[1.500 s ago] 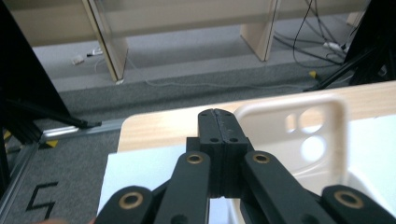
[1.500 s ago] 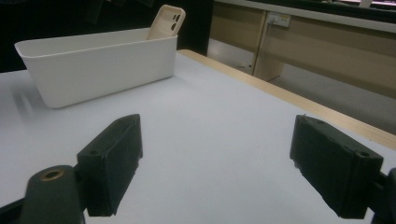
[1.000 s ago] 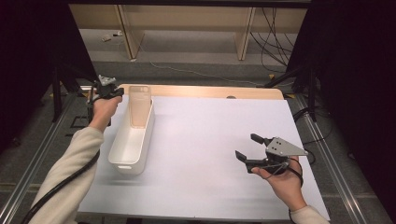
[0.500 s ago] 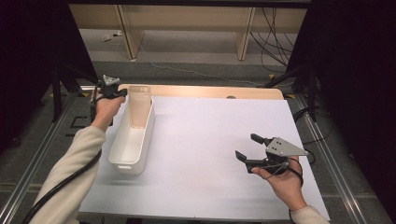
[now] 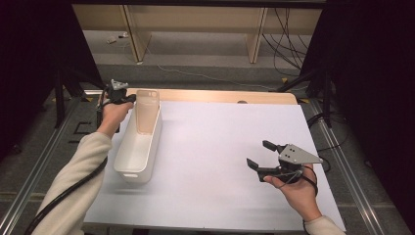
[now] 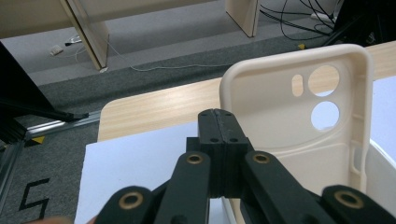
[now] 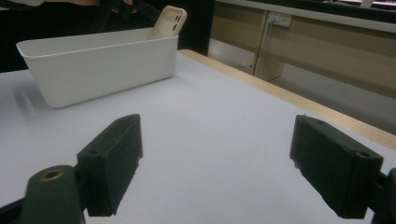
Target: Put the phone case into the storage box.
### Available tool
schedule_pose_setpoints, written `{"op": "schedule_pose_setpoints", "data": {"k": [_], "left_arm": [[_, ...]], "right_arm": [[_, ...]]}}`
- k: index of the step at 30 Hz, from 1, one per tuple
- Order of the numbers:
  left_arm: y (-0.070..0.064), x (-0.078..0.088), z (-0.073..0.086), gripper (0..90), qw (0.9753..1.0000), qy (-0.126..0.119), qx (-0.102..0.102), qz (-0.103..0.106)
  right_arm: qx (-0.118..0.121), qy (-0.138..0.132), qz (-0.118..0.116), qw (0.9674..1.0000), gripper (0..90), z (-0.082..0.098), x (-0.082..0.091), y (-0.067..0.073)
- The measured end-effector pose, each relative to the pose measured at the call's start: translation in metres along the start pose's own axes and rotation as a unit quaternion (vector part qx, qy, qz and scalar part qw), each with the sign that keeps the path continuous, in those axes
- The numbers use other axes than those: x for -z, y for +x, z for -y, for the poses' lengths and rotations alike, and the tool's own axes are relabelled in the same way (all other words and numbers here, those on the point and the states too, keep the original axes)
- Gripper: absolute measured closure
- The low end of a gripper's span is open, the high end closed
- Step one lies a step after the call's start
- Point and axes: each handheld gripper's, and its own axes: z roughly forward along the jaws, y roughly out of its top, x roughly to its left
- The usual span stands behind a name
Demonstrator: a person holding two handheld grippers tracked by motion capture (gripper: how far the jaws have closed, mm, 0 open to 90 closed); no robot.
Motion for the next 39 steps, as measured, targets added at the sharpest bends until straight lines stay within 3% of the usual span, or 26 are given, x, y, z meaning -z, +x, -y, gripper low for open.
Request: {"op": "schedule_pose_setpoints", "data": {"k": [5,14,17,19,23,25,32,39], "left_arm": [[-0.001,0.0,0.0,90.0,0.9999,0.008,-0.009,0.002],[-0.001,0.003,0.002,87.7,1.0,-0.007,-0.006,-0.001],[-0.001,0.006,0.003,79.4,0.9999,-0.011,0.01,0.005],[-0.002,0.008,0.003,75.9,0.9998,-0.016,0.01,0.004],[-0.003,0.015,0.001,60.4,0.9995,-0.024,0.019,0.008],[-0.005,0.019,-0.001,52.5,0.9993,-0.031,0.02,0.002],[-0.013,0.03,-0.006,23.1,0.9996,-0.025,0.004,0.011],[-0.018,0.045,-0.009,15.4,0.9993,-0.036,-0.003,0.01]], "right_arm": [[0.001,0.0,0.001,1.0,18.4,0.0,0.0,0.0],[-0.004,0.001,0.001,1.0,18.4,0.001,0.0,0.001],[-0.003,0.003,0.0,1.0,18.4,0.001,0.0,0.001],[-0.002,0.001,0.0,1.0,18.4,0.001,-0.001,0.001],[-0.01,0.007,-0.001,0.9999,18.4,0.001,0.0,0.002],[-0.003,-0.001,0.001,1.0,18.4,0.0,-0.001,0.001],[-0.01,0.007,0.0,0.9999,18.4,0.001,0.0,0.002],[-0.004,0.001,0.002,1.0,18.4,0.0,0.0,0.001]]}}
